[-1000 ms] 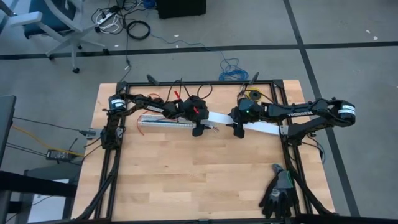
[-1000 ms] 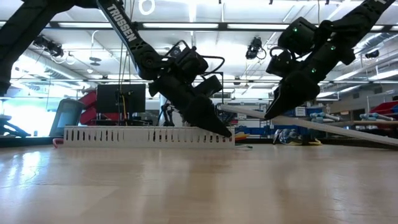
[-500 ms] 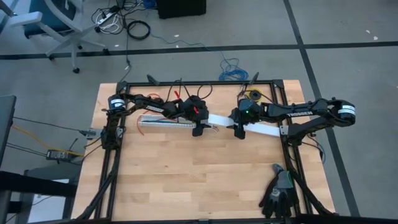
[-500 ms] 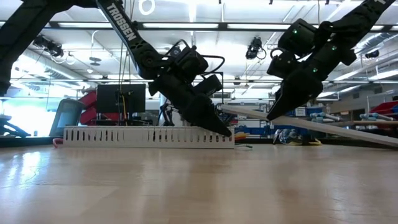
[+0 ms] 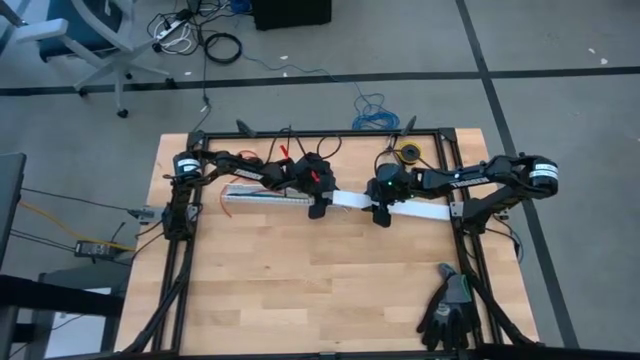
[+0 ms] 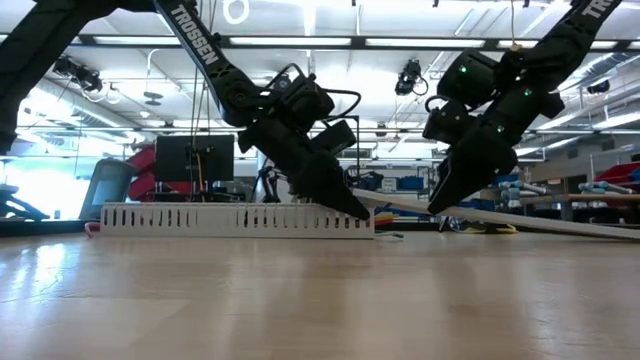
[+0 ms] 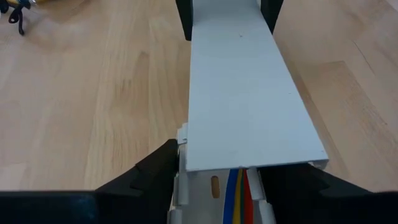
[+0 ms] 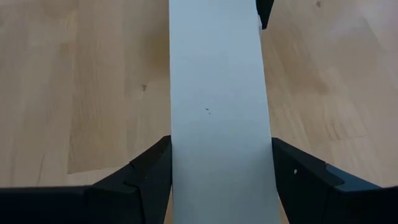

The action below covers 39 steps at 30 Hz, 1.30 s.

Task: Ziptie cables
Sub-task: Close the white cable duct

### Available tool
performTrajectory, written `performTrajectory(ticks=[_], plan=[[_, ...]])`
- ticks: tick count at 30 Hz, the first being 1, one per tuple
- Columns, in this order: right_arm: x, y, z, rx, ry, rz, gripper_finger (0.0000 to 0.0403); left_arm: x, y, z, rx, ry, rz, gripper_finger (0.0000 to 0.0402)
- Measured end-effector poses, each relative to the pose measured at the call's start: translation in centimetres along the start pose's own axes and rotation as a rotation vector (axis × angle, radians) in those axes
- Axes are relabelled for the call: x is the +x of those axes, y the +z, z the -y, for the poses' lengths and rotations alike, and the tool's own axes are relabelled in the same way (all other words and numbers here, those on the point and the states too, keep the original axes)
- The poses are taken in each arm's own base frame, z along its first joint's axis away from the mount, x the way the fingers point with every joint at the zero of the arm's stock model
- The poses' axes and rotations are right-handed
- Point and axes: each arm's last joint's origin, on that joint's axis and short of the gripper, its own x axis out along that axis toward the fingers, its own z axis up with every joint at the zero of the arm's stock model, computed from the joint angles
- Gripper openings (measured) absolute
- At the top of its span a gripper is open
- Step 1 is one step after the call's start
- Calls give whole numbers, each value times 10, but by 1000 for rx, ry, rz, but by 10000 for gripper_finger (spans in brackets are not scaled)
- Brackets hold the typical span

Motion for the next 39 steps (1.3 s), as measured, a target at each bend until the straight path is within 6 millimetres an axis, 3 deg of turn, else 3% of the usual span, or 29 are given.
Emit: performTrajectory(ticks=[21, 39], plan=[[-4, 16, 4, -71, -98, 32, 233, -6, -1, 3, -22, -20, -54, 214], [-3, 12, 2, -72, -33, -9, 233, -6, 0, 3, -21, -24, -49, 214]])
